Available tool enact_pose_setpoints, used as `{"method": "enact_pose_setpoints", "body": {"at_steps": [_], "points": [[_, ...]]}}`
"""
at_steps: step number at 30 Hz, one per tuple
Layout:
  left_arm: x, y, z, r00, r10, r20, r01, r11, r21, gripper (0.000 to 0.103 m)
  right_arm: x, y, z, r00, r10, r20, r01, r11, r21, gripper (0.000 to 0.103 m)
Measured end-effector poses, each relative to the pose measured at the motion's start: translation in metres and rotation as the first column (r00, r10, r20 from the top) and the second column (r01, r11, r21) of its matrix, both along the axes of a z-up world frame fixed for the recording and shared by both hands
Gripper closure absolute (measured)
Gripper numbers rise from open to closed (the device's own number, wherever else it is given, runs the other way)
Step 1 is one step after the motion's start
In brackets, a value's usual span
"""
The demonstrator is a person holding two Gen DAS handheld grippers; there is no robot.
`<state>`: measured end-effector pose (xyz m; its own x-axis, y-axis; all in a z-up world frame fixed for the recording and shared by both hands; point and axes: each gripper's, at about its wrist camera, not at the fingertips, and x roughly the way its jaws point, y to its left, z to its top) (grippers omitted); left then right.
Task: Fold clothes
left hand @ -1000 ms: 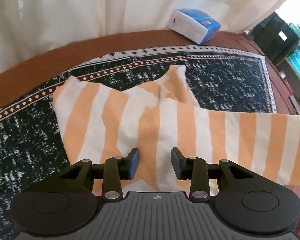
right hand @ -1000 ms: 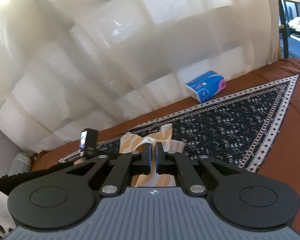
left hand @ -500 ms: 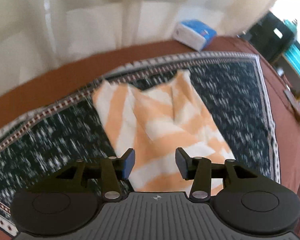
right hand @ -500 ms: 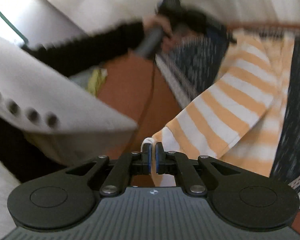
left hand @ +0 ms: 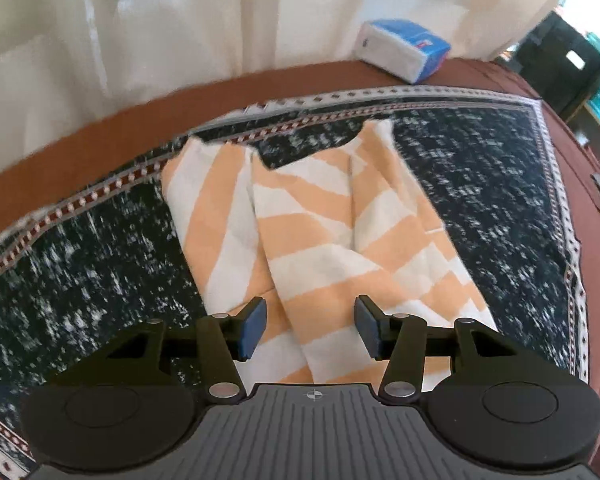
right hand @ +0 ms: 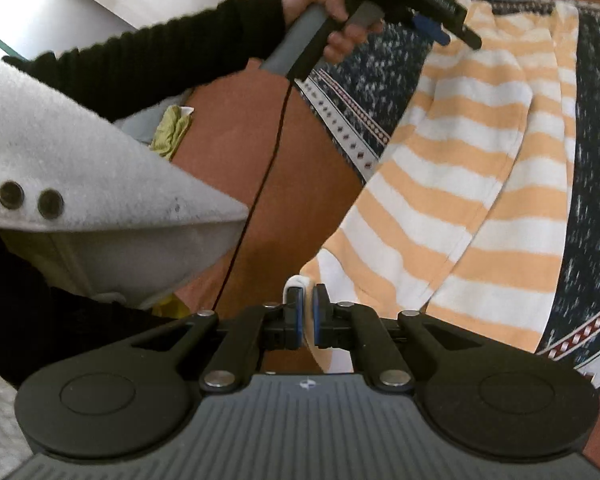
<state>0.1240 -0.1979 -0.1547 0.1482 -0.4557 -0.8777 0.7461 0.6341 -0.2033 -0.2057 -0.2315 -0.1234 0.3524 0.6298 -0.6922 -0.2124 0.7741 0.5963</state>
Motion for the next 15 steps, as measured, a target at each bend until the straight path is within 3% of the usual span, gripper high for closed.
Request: {"method": "enact_pose_setpoints", "body": {"at_steps": [2,3,5,10,15], "points": [[0.003,-0.001,-0.006,0.999,0.029,-0.018,-0.029,1.0,-0.004,0.042,-0.002,0.0,-0.003,1.0,-0.006,-0.011,0.006,1.0,0.008,0.096],[0.004,-0.001,-0.008,0.999,0.04,-0.025,-0.04,0.999,-0.017,0.073,-0.003,0.001,-0.004,1.0,-0.01,-0.014,0.01,1.0,0.01,0.096],[0.003,-0.002,-0.006,0.999,0.038,-0.034,-0.04,0.998,-0.052,0.099,-0.005,0.0,-0.005,1.0,-0.021,-0.021,0.021,1.0,0.012,0.096],[0.001,0.003,0.009,0.998,0.067,0.02,-0.062,0.985,-0.161,0.103,-0.011,-0.006,-0.006,0.999,-0.038,-0.031,0.038,0.999,-0.001,0.095],[0.004,0.006,-0.012,0.993,0.108,0.04,-0.103,0.988,-0.115,0.103,-0.01,0.006,-0.02,0.999,0.016,-0.048,-0.018,0.999,-0.043,0.095]]}}
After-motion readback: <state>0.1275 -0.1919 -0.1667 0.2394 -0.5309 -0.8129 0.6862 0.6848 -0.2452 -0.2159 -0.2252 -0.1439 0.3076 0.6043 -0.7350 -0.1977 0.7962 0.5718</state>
